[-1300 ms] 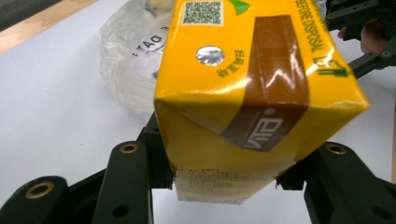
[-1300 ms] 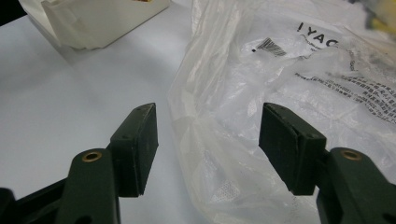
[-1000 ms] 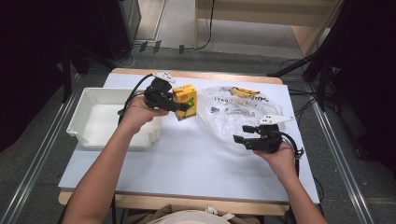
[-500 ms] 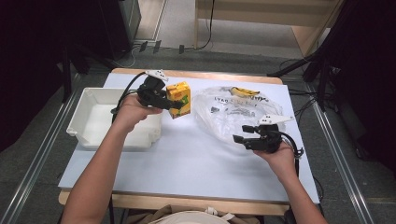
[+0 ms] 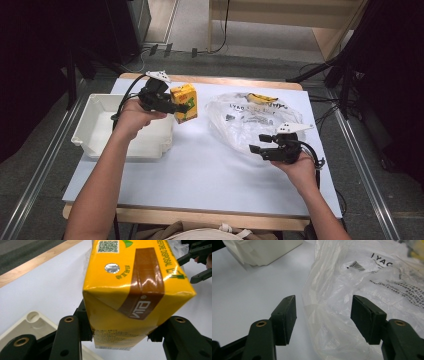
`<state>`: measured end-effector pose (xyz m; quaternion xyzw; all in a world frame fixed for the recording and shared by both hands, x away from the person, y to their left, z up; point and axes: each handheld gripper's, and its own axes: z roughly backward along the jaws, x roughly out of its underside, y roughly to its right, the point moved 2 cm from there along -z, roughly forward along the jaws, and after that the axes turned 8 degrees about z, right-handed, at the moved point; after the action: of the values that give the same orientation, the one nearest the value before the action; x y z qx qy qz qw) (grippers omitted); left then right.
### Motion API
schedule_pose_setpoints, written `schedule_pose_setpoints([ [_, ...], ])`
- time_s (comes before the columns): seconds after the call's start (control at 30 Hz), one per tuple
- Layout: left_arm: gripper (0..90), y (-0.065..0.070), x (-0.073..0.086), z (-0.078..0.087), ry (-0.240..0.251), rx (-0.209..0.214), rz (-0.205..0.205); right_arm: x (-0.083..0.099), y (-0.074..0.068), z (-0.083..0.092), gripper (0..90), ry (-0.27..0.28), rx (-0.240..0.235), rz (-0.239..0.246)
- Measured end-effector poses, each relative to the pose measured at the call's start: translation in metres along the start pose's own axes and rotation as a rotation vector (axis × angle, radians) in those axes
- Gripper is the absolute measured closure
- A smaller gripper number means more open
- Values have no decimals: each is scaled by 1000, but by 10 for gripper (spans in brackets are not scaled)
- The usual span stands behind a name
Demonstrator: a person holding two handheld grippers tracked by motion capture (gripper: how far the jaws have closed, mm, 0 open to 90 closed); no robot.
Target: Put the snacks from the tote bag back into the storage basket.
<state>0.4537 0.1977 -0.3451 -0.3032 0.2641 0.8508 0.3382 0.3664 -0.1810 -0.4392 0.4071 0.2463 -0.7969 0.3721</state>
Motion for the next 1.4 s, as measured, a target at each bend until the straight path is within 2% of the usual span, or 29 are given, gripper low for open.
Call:
schedule_pose_setpoints([
  [0.5,511,-16,6,19,29,-43,29,-1,0,-1,383,-4,-4,3],
  [0.7,511,-22,9,28,34,-73,34,-2,0,-2,384,2,-7,6],
  [0.8,511,-26,12,31,35,-86,50,-3,0,-3,383,-3,-9,6],
  [1.4,511,-44,24,41,35,-124,82,-4,0,-5,384,-4,-12,9],
])
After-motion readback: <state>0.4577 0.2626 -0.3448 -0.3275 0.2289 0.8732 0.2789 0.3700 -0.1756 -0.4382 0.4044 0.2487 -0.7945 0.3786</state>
